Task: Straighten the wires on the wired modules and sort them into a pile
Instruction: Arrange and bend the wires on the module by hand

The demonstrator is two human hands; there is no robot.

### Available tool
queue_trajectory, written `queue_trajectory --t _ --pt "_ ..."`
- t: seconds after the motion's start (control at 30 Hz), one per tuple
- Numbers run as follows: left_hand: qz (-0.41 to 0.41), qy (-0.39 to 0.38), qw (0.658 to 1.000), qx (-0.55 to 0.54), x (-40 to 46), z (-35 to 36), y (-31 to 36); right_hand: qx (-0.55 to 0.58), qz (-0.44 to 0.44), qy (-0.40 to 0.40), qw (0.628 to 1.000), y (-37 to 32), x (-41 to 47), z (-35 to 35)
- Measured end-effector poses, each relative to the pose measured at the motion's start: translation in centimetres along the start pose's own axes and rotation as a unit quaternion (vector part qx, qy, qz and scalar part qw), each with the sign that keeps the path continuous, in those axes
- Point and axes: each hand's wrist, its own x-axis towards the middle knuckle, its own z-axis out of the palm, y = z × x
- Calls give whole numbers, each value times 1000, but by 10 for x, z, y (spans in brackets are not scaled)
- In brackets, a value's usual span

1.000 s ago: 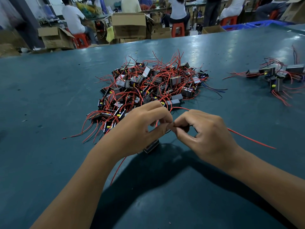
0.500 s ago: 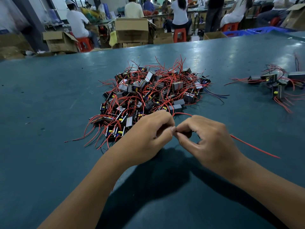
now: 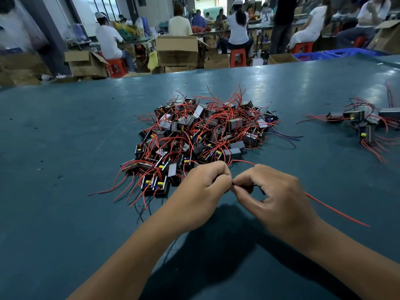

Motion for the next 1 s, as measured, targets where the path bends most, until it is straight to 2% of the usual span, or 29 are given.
queue_trajectory --t 0.17,0.3,0.43,1.0 --pt "-27 0 999 -38 0 0 -1 2 -6 5 1000 1 0 2" --pt "51 37 997 55 -2 -9 1 43 47 10 998 5 0 0" --pt "89 58 991 85 -1 -15 1 71 96 18 993 8 0 1" --pt "80 30 996 27 1 -10 -7 101 128 17 986 12 -2 1"
